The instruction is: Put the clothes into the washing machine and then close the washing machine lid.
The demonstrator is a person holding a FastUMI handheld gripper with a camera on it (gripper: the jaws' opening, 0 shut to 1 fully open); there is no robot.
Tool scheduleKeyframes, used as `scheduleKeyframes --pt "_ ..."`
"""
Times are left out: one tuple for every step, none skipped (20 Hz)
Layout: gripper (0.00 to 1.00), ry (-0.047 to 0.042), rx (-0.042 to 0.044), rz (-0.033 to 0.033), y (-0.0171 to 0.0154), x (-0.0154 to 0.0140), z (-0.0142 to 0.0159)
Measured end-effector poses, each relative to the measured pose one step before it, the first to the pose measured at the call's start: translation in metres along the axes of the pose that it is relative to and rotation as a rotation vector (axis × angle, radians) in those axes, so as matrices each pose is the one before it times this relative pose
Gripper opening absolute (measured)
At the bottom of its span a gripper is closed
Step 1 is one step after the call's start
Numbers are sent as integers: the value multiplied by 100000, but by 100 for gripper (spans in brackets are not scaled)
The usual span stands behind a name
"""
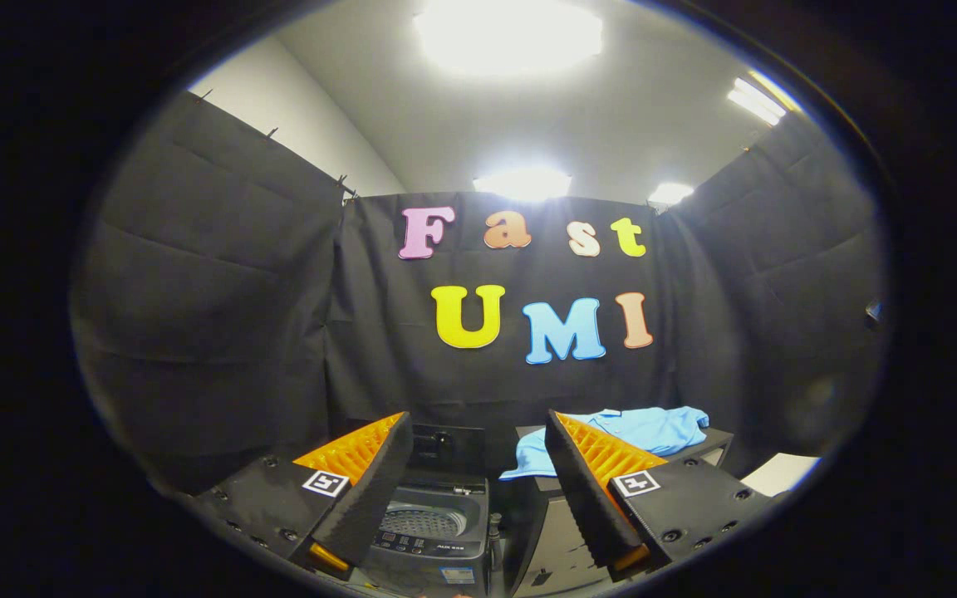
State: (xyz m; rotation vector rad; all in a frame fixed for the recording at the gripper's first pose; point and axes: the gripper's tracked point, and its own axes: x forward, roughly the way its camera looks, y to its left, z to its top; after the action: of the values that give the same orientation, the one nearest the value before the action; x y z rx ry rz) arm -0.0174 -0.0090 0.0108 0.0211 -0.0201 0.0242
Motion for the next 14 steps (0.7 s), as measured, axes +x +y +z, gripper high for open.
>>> scheduleKeyframes --pt "99 -165 361 141 -26 -133 96" --pt "99 -64 332 53 -164 -18 -6" --pt "99 3 206 128 -84 -47 -23" --pt "99 108 19 -20 -80 84 7" --pt "99 101 -46 88 -158 -4 -10" --pt "99 15 -27 197 -66 -70 45" --pt "99 -77 -46 112 -61 -16 89" --pt "99 -57 -9 98 -141 146 -36" --pt "99 49 76 130 -83 46 19" --pt "99 112 123 158 -38 7 -18" --pt "99 210 111 -9 -132 -19 100" --pt "99 201 151 80 -112 16 -1" --pt "99 -59 12 80 -168 -58 229" --pt "99 -21 -30 -221 -236 62 106"
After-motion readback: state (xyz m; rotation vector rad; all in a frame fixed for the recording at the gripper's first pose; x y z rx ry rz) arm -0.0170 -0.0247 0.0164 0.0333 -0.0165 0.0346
